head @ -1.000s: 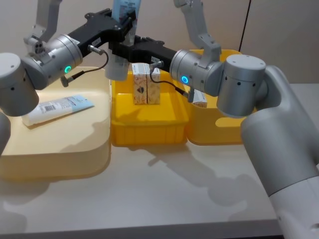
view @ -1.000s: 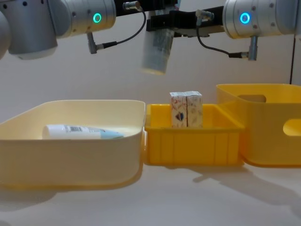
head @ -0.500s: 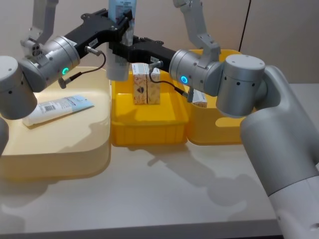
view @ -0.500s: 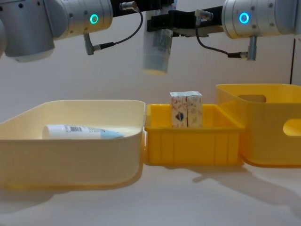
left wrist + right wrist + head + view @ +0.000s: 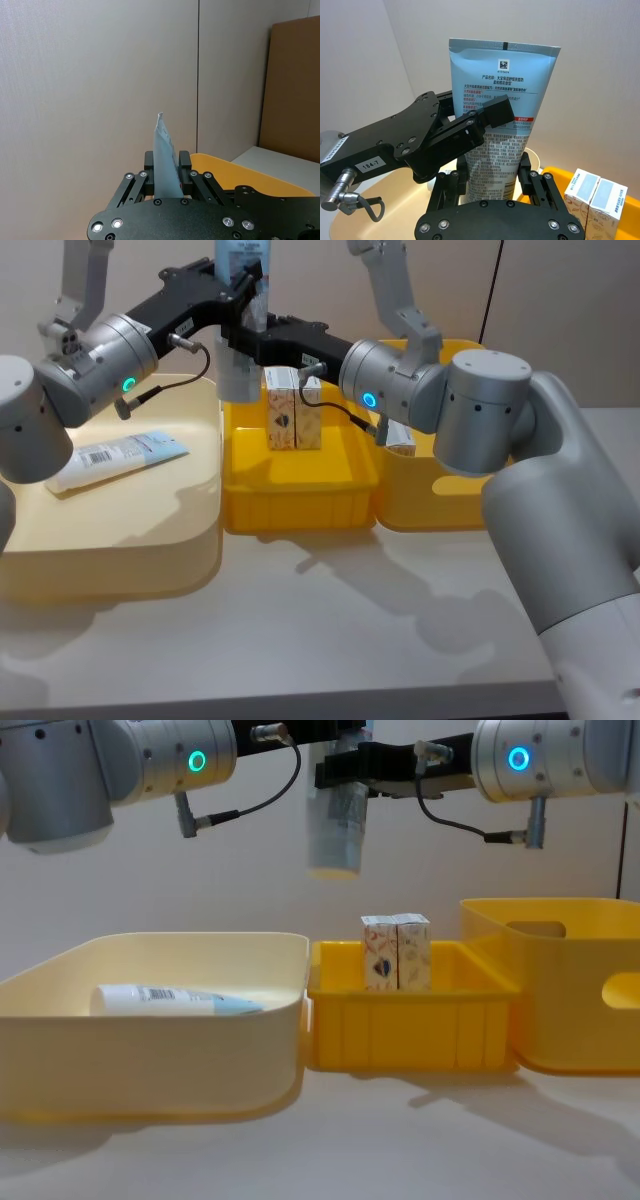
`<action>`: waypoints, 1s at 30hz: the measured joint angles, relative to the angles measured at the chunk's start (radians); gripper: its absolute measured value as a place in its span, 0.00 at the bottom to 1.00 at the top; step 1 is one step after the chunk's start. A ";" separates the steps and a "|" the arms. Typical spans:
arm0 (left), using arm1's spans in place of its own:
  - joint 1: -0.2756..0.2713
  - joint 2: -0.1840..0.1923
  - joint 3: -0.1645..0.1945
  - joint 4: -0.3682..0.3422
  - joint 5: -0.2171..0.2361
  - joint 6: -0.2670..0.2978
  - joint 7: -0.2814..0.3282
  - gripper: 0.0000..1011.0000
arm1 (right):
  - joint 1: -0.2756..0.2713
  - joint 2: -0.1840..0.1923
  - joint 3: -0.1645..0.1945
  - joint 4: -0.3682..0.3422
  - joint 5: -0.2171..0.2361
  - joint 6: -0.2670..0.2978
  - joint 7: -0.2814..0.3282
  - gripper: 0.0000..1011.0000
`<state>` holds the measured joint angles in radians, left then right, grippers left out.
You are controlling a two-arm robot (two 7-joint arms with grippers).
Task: Bimanual collaborative sorting of washing and personal care products
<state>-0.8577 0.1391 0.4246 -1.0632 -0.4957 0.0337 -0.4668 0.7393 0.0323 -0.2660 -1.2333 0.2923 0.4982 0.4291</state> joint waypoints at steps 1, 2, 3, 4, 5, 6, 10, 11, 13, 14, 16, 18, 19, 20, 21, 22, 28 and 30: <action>0.000 0.000 0.000 0.000 0.000 0.000 0.000 0.28 | 0.000 0.000 0.000 0.000 0.000 0.000 0.000 0.57; 0.001 0.000 0.000 -0.001 0.000 0.000 0.001 0.28 | 0.000 0.000 0.000 0.000 0.000 0.000 0.000 0.57; 0.001 0.000 -0.001 -0.001 0.000 0.000 0.001 0.28 | 0.000 0.000 0.000 0.000 0.000 0.000 0.000 0.56; 0.001 0.000 -0.001 -0.001 0.000 0.000 0.002 0.31 | 0.000 0.000 0.000 0.000 0.000 0.000 -0.001 0.55; 0.002 0.001 -0.001 -0.002 0.001 0.000 0.002 0.32 | 0.000 0.000 0.000 0.000 0.000 0.000 -0.001 0.55; 0.002 0.001 -0.001 -0.002 0.001 0.000 0.002 0.33 | 0.000 0.000 0.000 0.000 0.000 0.000 -0.001 0.55; 0.003 0.001 -0.002 -0.003 0.001 0.000 0.003 0.45 | 0.000 0.000 0.000 0.000 0.000 0.000 -0.001 0.52; 0.003 0.001 -0.002 -0.004 0.001 0.000 0.003 0.46 | 0.000 0.000 0.000 0.000 0.000 0.000 -0.001 0.52; 0.003 0.002 -0.002 -0.004 0.001 0.000 0.003 0.54 | 0.000 0.000 0.000 0.000 0.000 0.000 -0.001 0.50; 0.003 0.002 -0.002 -0.004 0.001 0.000 0.003 0.57 | 0.000 0.000 0.000 0.000 0.000 0.000 -0.001 0.49; 0.004 0.002 -0.002 -0.004 0.001 0.000 0.003 0.63 | 0.000 0.000 0.000 0.000 0.000 0.000 -0.001 0.48; 0.004 0.002 -0.002 -0.004 0.001 0.000 0.004 0.69 | 0.000 0.002 0.000 -0.001 0.000 -0.001 -0.002 0.47; 0.004 0.002 -0.002 -0.004 0.001 0.000 0.004 0.73 | 0.000 0.002 0.000 -0.002 0.000 -0.001 -0.002 0.47; 0.004 0.002 -0.002 -0.004 0.001 0.000 0.004 0.75 | 0.000 0.002 0.000 -0.003 0.000 -0.002 -0.003 0.46; 0.004 0.002 -0.002 -0.005 0.001 0.000 0.004 0.81 | -0.001 0.005 0.000 -0.005 0.000 -0.003 -0.005 0.45; 0.004 0.002 -0.002 -0.005 0.001 0.000 0.004 0.81 | -0.001 0.006 0.000 -0.007 0.000 -0.004 -0.006 0.45; 0.005 0.002 -0.002 -0.005 0.001 0.000 0.005 0.97 | -0.008 0.021 0.007 -0.026 -0.005 -0.006 -0.021 0.41; 0.005 0.001 -0.002 -0.006 0.001 0.000 0.005 0.99 | -0.011 0.030 0.011 -0.037 -0.009 -0.006 -0.032 0.41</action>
<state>-0.8530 0.1402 0.4223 -1.0688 -0.4947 0.0338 -0.4621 0.7284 0.0619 -0.2553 -1.2702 0.2833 0.4920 0.3973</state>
